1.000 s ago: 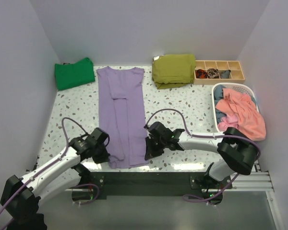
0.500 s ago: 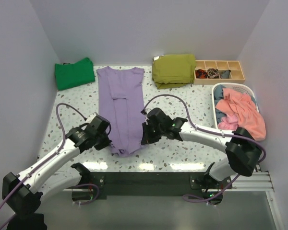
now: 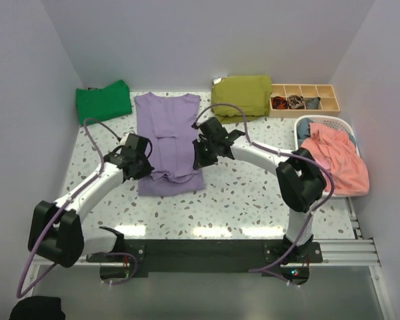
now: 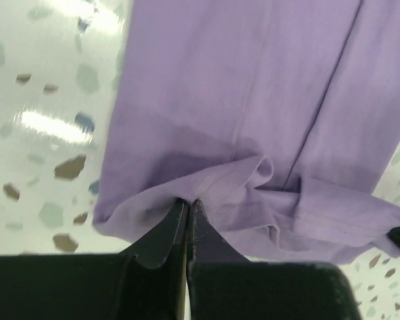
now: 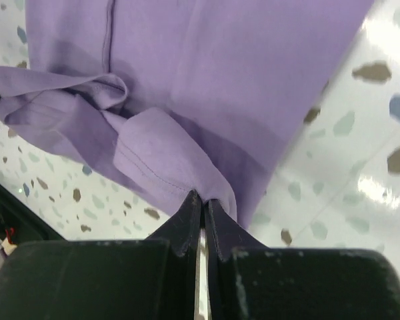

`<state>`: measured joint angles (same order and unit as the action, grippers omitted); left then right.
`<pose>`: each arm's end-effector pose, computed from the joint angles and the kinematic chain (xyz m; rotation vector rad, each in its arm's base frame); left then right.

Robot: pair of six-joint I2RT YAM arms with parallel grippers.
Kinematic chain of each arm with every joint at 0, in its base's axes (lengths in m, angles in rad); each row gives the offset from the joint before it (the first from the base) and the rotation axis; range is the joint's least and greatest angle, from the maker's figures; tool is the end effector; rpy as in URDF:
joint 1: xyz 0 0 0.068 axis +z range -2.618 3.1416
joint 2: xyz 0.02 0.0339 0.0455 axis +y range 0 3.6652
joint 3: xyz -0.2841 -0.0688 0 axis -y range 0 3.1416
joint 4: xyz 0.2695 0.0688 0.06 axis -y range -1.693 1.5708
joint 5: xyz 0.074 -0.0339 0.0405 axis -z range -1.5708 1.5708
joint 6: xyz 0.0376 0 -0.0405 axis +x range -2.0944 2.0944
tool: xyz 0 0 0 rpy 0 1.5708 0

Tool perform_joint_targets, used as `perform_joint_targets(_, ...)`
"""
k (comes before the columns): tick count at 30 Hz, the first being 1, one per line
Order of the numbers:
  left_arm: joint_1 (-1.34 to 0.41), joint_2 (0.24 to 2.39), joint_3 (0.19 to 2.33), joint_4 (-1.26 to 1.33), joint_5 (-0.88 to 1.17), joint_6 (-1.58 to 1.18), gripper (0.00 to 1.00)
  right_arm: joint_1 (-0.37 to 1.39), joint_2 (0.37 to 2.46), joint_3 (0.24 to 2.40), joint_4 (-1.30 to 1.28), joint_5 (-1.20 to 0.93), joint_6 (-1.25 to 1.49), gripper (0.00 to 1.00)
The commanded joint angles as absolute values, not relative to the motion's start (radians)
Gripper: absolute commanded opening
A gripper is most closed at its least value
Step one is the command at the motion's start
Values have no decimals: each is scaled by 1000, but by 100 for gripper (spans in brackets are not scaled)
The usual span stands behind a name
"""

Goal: Fold and stack the t-shirts
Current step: Fold the folded rectangular tshirt in 1/3 of the way

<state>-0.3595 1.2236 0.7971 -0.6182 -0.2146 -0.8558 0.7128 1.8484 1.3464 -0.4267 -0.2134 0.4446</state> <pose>0.2360 -0.0801 0.2280 -0.7077 2.4879 -0.1689 0.3196 0.2868 0.2210 -0.4440 2.5909 0.7134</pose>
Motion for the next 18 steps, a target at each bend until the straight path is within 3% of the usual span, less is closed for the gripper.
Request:
perform_joint_targets(1,-299,1354,906,-407,-201,-721,0,670,1940,1515,-483,-268,382,0)
perform_joint_targets(14,-169,1618,1045,-215,-100,-650,0,568,2227,1874,-554,-328,354,0)
perform_joint_targets(15,-166,1641,1051,-201,-95,-641,5,560,2239,1893,-536,-330,359,0)
perform_joint_targets(16,-164,1652,1061,-187,-100,-628,10,557,2255,1896,-513,-330,364,9)
perform_joint_targets(17,-164,1660,1063,-183,-119,-626,31,551,2258,1888,-485,-321,371,17)
perform_joint_targets(18,-161,1670,1063,-167,-126,-618,42,542,2260,1887,-438,-304,371,22)
